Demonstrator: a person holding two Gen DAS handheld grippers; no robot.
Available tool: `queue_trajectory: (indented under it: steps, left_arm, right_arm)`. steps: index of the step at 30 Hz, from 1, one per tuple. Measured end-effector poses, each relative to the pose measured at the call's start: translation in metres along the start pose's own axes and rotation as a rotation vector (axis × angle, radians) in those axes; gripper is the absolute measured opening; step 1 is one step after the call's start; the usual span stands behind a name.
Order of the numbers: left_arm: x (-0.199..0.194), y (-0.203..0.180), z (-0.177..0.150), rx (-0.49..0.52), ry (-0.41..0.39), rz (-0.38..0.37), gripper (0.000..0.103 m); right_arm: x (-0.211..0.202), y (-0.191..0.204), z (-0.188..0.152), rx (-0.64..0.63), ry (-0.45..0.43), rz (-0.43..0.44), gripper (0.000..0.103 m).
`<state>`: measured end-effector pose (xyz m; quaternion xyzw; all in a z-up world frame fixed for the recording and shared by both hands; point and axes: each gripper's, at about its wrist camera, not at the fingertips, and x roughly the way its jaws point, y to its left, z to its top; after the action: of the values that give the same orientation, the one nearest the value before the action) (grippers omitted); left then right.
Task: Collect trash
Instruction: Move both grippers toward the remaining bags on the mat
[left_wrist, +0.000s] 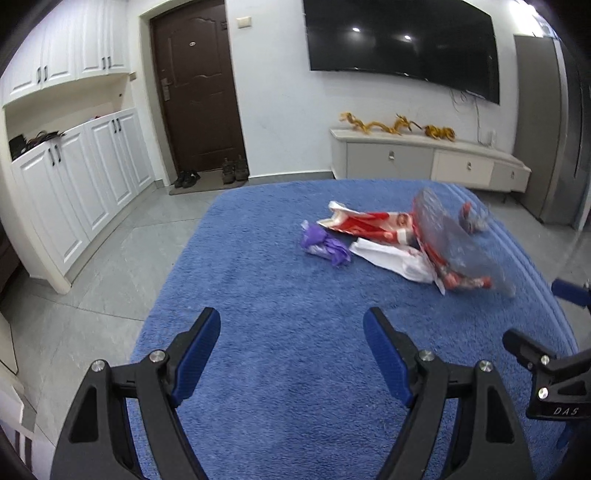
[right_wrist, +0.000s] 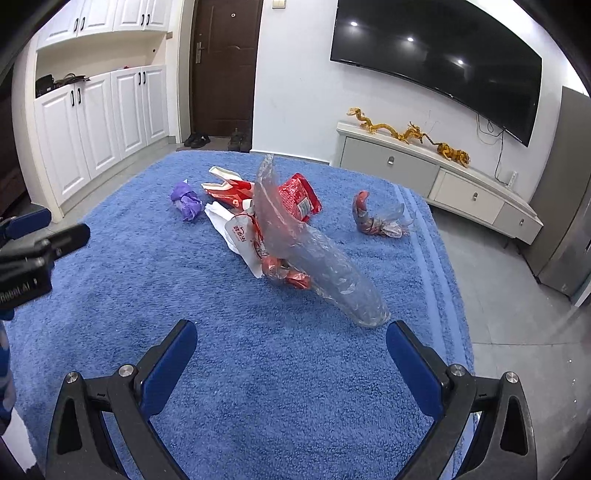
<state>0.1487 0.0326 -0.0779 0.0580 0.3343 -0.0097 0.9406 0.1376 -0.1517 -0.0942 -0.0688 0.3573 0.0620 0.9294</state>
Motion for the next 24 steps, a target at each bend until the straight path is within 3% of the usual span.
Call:
queue_trajectory:
  steps: [8, 24]
  left_arm:
    - [-0.001, -0.022, 0.005, 0.056, -0.002, -0.010, 0.080]
    - [-0.022, -0.037, 0.009, 0.083, -0.083, 0.005, 0.083]
  right_arm:
    - [-0.001, -0.009, -0.001, 0.037, -0.010, -0.004, 0.103]
    - [-0.024, -0.026, -0.002, 0.124, -0.087, -0.053, 0.103]
